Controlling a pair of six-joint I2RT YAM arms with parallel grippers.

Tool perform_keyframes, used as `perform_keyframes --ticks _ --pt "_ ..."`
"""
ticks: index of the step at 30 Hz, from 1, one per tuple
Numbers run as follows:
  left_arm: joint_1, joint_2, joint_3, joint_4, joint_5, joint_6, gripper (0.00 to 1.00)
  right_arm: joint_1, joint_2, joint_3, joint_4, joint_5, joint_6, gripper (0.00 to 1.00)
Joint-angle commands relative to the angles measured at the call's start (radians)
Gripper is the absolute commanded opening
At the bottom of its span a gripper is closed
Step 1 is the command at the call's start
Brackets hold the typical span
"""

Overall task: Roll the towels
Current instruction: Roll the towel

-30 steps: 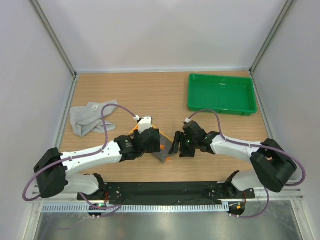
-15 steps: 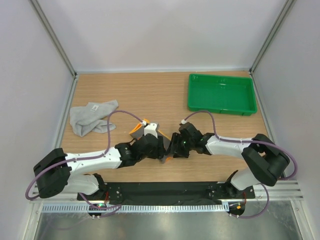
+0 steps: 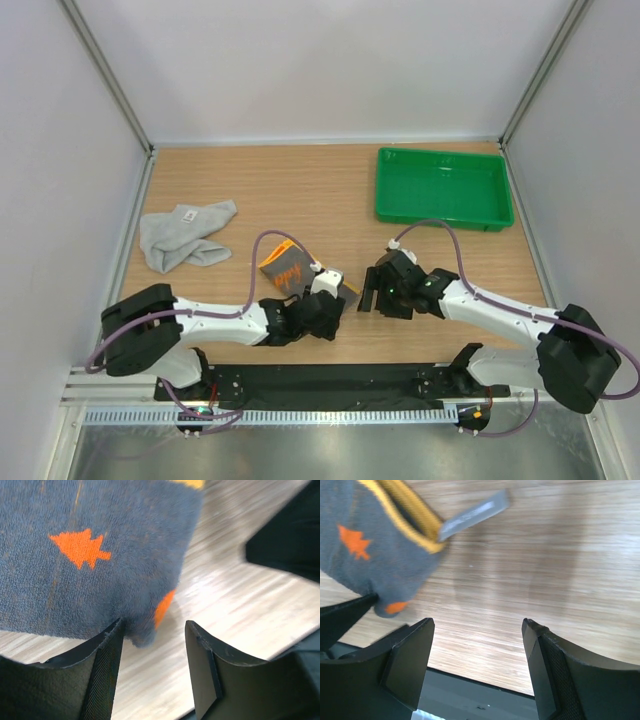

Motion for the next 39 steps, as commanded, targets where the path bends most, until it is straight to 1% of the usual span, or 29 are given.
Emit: perform_keyframes --ticks 1,7,11,12,13,14,15,16,17,19,20,21,23,29,30,32,33,35,36,38,39 --pt "-0.01 0.046 0.031 0.038 -0.079 0.0 0.54 -0.007 -0.043 0.034 -0.076 0.07 -0.025 0.78" --pt "-0.013 0.13 0.034 0.074 -0.084 -0.008 0.52 -0.013 -0.05 0.04 -0.092 0.07 -0.038 0.78" --pt "-0.023 0.16 0.036 0.073 -0.09 -0.004 0.46 -0.013 -0.055 0.043 -0.098 0.068 -0.041 0.77" --pt "-0.024 0.164 0.034 0.067 -0.095 -0.004 0.39 -0.013 -0.055 0.046 -0.096 0.068 -0.042 0.77" --pt "-0.025 0.17 0.027 0.067 -0.096 -0.004 0.37 -0.015 -0.055 0.048 -0.099 0.065 -0.044 0.77" --pt "-0.027 0.172 0.022 0.065 -0.099 -0.005 0.26 -0.018 -0.055 0.051 -0.096 0.064 -0.045 0.77" --pt "-0.027 0.174 0.018 0.065 -0.105 -0.005 0.17 -0.016 -0.053 0.054 -0.095 0.059 -0.045 0.77" --pt "-0.027 0.169 0.01 0.065 -0.109 -0.008 0.12 -0.021 -0.05 0.054 -0.089 0.05 -0.045 0.77" --pt "-0.027 0.164 0.004 0.065 -0.11 -0.01 0.06 -0.024 -0.047 0.056 -0.081 0.039 -0.047 0.77" --pt "-0.027 0.129 -0.004 0.065 -0.101 -0.011 0.02 -0.036 -0.04 0.051 -0.032 0.001 -0.045 0.77" --pt "-0.027 0.109 -0.016 0.067 -0.095 -0.016 0.0 -0.052 -0.035 0.046 -0.006 -0.077 -0.042 0.77" --pt "-0.027 0.094 -0.021 0.073 -0.086 -0.016 0.0 -0.058 -0.032 0.039 0.055 -0.106 -0.024 0.77" --pt "-0.027 0.043 -0.032 0.079 -0.064 -0.019 0.0 -0.062 -0.009 0.036 0.114 -0.163 -0.001 0.78" --pt "-0.027 -0.024 -0.045 0.074 -0.047 -0.02 0.0 -0.062 0.14 0.065 0.255 -0.209 0.031 0.78" --pt "-0.027 -0.029 -0.05 0.073 -0.049 -0.023 0.0 -0.064 0.195 0.072 0.278 -0.216 0.036 0.77" --pt "-0.027 -0.041 -0.055 0.068 -0.05 -0.028 0.0 -0.064 0.244 0.076 0.304 -0.226 0.042 0.72" --pt "-0.028 -0.055 -0.059 0.065 -0.049 -0.036 0.0 -0.062 0.279 0.077 0.321 -0.231 0.042 0.63" --pt "-0.027 -0.081 -0.075 0.062 -0.047 -0.04 0.0 -0.064 0.304 0.079 0.329 -0.229 0.039 0.56" --pt "-0.027 -0.107 -0.082 0.061 -0.047 -0.048 0.0 -0.064 0.316 0.077 0.335 -0.223 0.039 0.49" --pt "-0.027 -0.133 -0.101 0.053 -0.049 -0.054 0.0 -0.064 0.319 0.083 0.326 -0.211 0.031 0.43" --pt "-0.027 -0.148 -0.105 0.044 -0.052 -0.054 0.0 -0.066 0.319 0.086 0.32 -0.205 0.027 0.33"
